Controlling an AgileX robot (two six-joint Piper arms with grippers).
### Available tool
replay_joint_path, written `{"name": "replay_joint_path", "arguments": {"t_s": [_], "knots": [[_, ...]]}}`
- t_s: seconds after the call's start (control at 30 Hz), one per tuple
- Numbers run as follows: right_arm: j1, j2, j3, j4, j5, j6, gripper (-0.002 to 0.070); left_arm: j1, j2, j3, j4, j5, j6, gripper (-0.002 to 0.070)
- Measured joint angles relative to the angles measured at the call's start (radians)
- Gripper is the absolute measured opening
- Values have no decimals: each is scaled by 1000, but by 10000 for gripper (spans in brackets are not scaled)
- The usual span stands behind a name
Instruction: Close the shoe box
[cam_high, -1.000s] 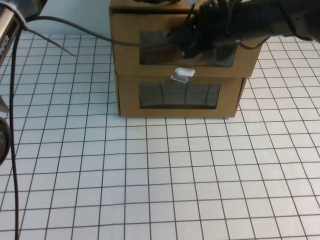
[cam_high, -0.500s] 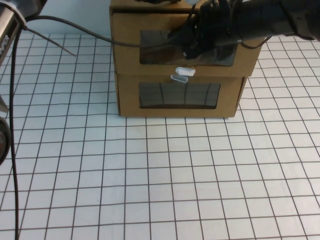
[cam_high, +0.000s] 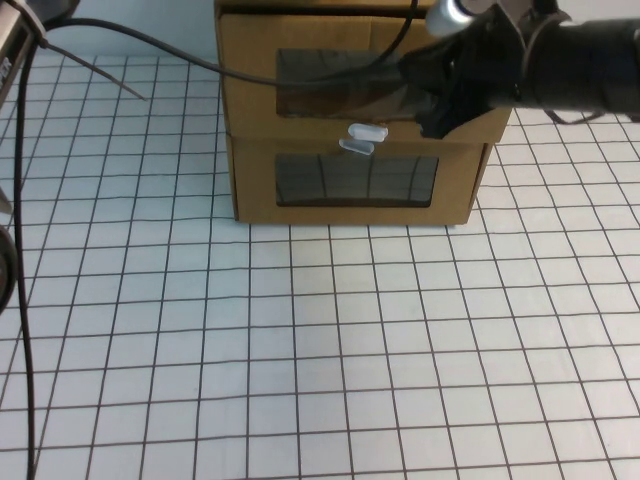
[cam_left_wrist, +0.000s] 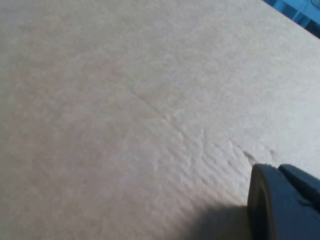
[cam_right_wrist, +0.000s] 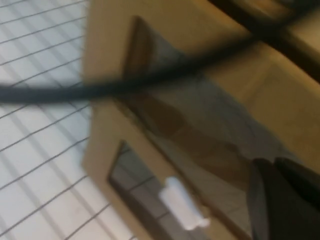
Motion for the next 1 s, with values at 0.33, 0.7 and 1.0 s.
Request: {"name": "replay_joint_path", "arguments": {"t_s": [0.33, 0.7, 1.0], "knots": [[0, 9, 41, 593, -175, -473, -14, 15, 0, 0, -2, 0, 2, -6], [0, 14, 34, 654, -169, -538, -14, 17, -15, 0, 5, 11, 5, -6], [-2, -261, 141, 479, -166, -332, -14, 62, -196, 0, 44, 156, 7, -6]]}}
